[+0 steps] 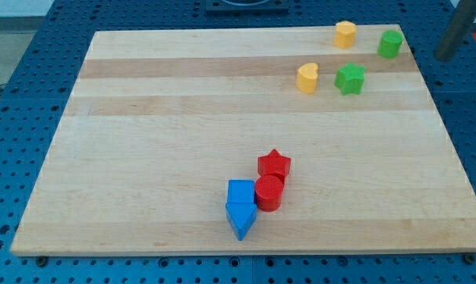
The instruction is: Slide the green circle into the yellow hexagon
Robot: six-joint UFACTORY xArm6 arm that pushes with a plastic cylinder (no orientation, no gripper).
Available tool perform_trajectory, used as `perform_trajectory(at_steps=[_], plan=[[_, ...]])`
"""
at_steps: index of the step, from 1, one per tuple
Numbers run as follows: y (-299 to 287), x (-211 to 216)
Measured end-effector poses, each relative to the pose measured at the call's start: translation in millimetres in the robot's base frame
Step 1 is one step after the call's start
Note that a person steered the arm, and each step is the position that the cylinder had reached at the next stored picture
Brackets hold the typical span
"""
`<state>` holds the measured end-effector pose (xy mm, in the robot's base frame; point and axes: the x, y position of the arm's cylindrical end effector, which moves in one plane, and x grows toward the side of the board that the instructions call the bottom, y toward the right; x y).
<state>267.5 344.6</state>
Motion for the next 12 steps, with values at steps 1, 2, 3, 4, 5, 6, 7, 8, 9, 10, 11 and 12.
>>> perform_trajectory(at_steps=[1, 2, 3, 4, 5, 6, 7, 8, 9, 10, 11, 12], plan=[[-5, -56], [-9, -56], [-36, -48], [-66, -39], [-93, -36], [-118, -32], [-148, -25], [-150, -28], [-128, -70], [-136, -73], [-169, -72], [-201, -58]])
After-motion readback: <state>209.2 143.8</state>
